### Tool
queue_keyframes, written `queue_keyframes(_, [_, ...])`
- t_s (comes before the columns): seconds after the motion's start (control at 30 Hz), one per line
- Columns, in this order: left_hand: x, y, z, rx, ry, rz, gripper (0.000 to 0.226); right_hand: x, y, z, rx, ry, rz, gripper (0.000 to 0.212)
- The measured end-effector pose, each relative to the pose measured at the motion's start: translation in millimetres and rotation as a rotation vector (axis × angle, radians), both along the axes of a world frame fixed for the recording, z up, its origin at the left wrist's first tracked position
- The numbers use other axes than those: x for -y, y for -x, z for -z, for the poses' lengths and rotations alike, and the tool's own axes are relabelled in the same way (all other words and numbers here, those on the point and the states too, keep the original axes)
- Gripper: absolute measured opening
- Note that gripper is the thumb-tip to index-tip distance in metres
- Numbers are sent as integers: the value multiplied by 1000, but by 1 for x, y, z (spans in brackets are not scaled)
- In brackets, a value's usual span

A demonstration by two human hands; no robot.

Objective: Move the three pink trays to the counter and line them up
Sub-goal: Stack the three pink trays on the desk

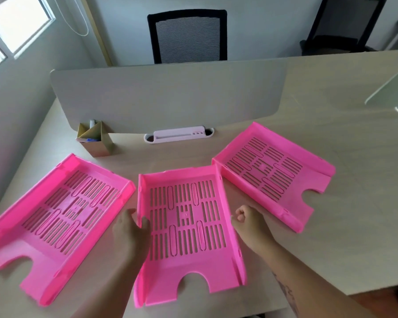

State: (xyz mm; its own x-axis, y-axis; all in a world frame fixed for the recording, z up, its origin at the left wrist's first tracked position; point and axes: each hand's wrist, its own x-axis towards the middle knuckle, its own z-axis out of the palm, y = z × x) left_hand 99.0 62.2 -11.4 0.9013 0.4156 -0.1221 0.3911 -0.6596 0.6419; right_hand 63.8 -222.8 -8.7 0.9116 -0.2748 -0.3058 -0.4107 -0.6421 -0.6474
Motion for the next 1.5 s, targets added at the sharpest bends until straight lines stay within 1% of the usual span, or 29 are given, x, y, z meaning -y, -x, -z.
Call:
queue_keyframes(0.03, [11,-2,-5,54,-69,20,35,13,-8,-6,39,0,7,13])
queue_keyframes(0.1, [43,-9,-14,143,-74,70,30,45,-30,-19,121,25,28,10])
queue_keyframes(0.13, [62,-13,-19,171,-39,104,25,63,-43,-26,149,49,35,8])
queue_keyframes(0.2, [103,-19,-27,187,39,168,15,102,-67,-36,174,91,42,12])
queue_keyframes(0.3, [168,-23,-31,166,172,189,13,161,-98,-41,175,128,75,15])
queue_keyframes(0.37, [210,-25,-29,119,254,170,13,194,-115,-41,184,177,100,15])
queue_keyframes(0.4, [229,-27,-27,64,291,152,14,208,-123,-39,196,217,93,16])
queue_keyframes(0.47, [261,-30,-20,-84,357,118,18,229,-135,-35,210,298,74,24])
queue_keyframes(0.53, [283,-30,-11,-184,397,101,14,245,-144,-29,182,370,43,33])
queue_keyframes(0.57, [291,-30,-8,-206,425,85,9,251,-147,-25,148,402,21,36])
queue_keyframes(0.6, [297,-31,-3,-215,447,72,11,258,-149,-20,104,416,-1,37])
queue_keyframes(0.63, [302,-31,-1,-225,464,57,15,263,-150,-16,59,408,-17,38])
queue_keyframes(0.67, [306,-32,3,-238,468,41,14,268,-151,-13,22,383,-27,37])
queue_keyframes(0.73, [313,-33,6,-272,447,-3,12,274,-150,-8,-15,352,-27,35])
queue_keyframes(0.8, [319,-33,8,-281,420,-52,15,280,-149,-7,-21,359,-24,32])
queue_keyframes(0.87, [323,-33,8,-262,415,-61,18,283,-147,-9,-24,370,-31,28])
queue_keyframes(0.97, [326,-36,-2,-216,396,-8,18,290,-140,-18,-2,368,2,25])
queue_keyframes(1.1, [313,-44,-29,-132,334,95,21,301,-125,-44,108,318,69,13])
queue_keyframes(1.2, [290,-45,-54,-37,287,155,18,294,-114,-69,129,232,45,22])
queue_keyframes(1.33, [229,-40,-78,83,260,163,20,235,-88,-90,156,110,-18,26])
queue_keyframes(1.43, [157,-41,-84,62,172,214,10,171,-63,-94,178,40,-21,26])
queue_keyframes(1.5, [105,-43,-86,48,90,232,12,125,-47,-91,172,18,-38,25])
